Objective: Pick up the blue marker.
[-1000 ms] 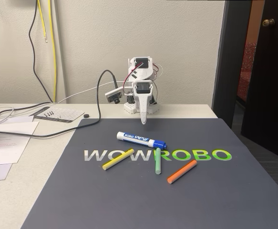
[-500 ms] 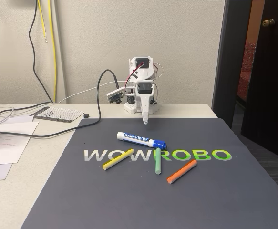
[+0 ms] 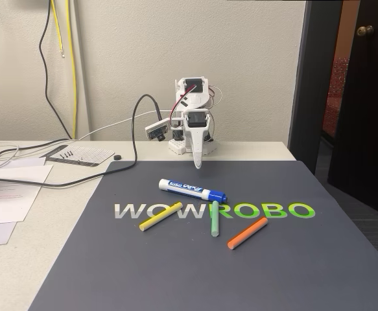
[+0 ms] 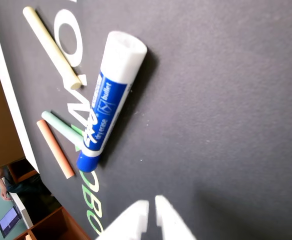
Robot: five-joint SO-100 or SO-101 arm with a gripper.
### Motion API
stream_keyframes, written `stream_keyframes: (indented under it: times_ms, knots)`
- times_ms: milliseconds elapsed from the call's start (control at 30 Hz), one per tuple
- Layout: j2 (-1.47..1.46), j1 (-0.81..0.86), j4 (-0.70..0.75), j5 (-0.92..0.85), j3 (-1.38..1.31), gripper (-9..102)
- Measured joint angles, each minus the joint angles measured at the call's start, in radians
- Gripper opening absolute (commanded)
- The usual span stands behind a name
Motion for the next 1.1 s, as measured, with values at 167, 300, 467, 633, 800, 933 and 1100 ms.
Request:
stream_keyframes:
  times_ms: [167,300,467,633,800,933,1100]
  knots:
    - [0.000,0.000,0.000,0.000,0.000,0]
    - [0.000,0.000,0.000,0.000,0.000,0]
    - [0.000,0.000,0.000,0.000,0.000,0]
    - [0.000,0.000,0.006,0.000,0.000,0]
    - [0.000,0.000,0.006,0.000,0.000,0]
    - [0.000,0.000,0.006,0.002,0.000,1]
    - [0.000,0.000,0.009,0.023,0.000,3]
